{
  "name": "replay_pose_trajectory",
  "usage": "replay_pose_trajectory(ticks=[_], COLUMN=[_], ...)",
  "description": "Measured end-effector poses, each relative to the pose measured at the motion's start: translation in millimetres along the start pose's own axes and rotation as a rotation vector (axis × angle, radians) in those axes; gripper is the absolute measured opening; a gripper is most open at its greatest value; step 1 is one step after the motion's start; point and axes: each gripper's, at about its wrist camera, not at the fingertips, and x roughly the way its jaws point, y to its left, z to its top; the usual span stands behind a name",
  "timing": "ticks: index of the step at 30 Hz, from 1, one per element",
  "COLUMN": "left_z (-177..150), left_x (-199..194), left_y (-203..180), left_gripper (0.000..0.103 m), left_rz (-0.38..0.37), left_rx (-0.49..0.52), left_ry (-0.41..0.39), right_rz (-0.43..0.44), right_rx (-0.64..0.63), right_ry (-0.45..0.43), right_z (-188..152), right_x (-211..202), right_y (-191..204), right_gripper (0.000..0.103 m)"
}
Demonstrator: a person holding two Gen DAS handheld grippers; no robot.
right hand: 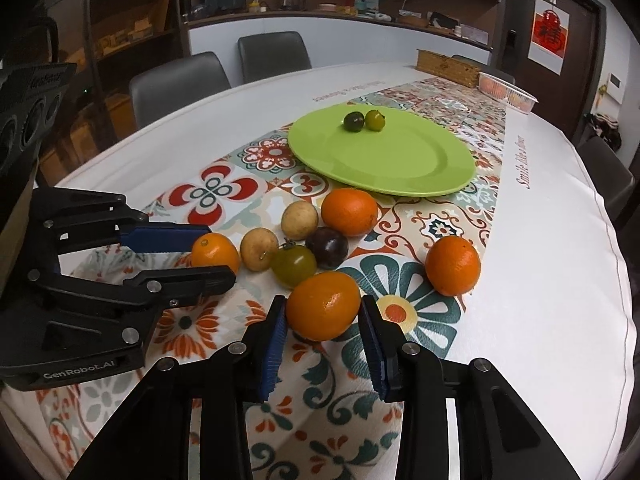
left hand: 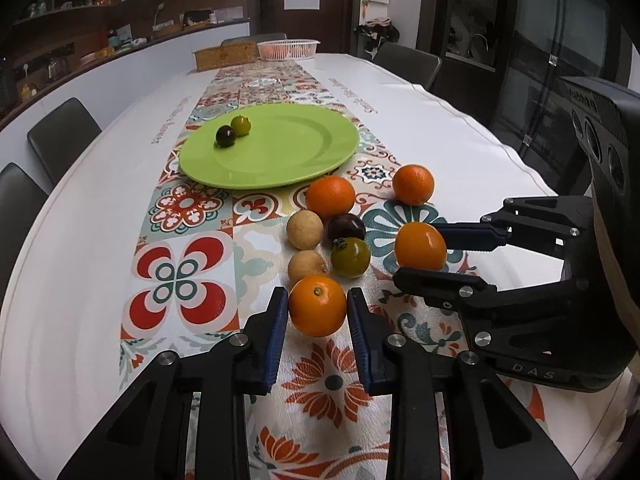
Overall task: Organize fruits
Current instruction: 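Grasp a small orange with the left tool while the right tool grasps another orange, then carry both held oranges over the green plate with both tools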
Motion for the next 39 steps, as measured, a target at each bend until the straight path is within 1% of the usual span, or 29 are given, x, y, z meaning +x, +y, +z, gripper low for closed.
replay_pose_trajectory(ticks=[8, 19, 27, 32, 39], left_z=[1.0, 8.4, 26.0, 44.0, 70.6], left_x=[-24.5, -59.9, -66.6, -66.3, -52.5], left_y=[-2.3, -7.8, -0.9, 7.5, 26.1], left_gripper=[0.030, 0.030, 0.030, 0.030, 0.030], left_rz=[0.008, 0.027, 0.045, 0.057, 0.053], left_rx=[-0.005, 0.007, 0.010, 0.012, -0.005], left_ry=[-0.049, -0.142, -0.187, -0.218, -0.223], right_rz=[-0.010, -0.035, -0.039, -0.048, -0.062], right_rx=[0.025, 0.047, 0.095, 0.107, 0.107], right_ry=[-0.047, -0.126, -0.167, -0.196, -0.214], right_z=[3.0, 10.2, 23.8, 42.3, 71.0], right_x=[-24.7, -59.7, -68.4, -69.7, -61.6], right_y=[5.6, 12.2, 7.4, 1.6, -8.4], right_gripper=[0.037, 0.037, 0.037, 0.037, 0.037])
